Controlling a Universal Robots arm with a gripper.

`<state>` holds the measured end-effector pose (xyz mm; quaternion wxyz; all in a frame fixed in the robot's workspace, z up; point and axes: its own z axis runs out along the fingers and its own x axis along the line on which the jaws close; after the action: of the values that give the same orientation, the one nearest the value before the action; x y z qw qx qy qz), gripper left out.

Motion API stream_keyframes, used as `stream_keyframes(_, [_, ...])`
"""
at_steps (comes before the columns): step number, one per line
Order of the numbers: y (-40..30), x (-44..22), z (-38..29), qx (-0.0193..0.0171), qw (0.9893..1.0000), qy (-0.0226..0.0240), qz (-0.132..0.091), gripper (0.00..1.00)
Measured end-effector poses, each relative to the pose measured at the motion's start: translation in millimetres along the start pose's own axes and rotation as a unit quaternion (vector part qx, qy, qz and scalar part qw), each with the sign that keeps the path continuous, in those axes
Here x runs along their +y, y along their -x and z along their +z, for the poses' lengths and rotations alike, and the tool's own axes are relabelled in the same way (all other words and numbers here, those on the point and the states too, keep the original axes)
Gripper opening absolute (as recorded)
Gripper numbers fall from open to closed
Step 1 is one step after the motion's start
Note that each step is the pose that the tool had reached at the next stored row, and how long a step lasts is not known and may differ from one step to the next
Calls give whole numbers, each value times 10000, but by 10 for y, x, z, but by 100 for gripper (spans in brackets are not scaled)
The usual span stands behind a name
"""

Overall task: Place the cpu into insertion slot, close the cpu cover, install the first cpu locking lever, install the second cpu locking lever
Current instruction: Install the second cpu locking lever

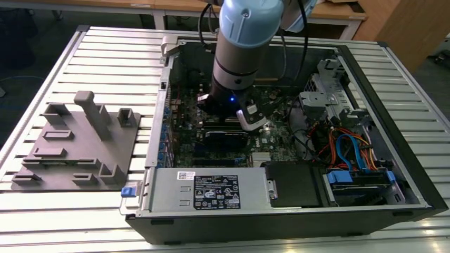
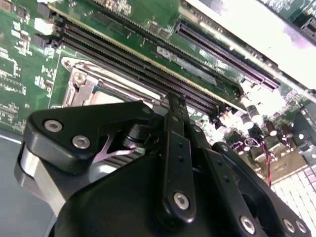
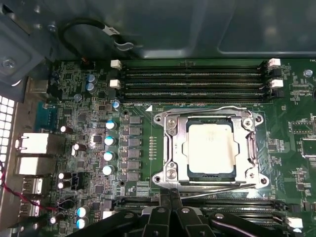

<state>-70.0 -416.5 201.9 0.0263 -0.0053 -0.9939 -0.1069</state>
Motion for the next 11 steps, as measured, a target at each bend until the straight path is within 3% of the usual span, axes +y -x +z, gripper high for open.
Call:
stream_keyframes(6, [-13, 0, 8, -1, 10000, 9, -1, 10])
stream_keyframes(11, [-21, -4, 22, 1, 10000, 50, -3, 10])
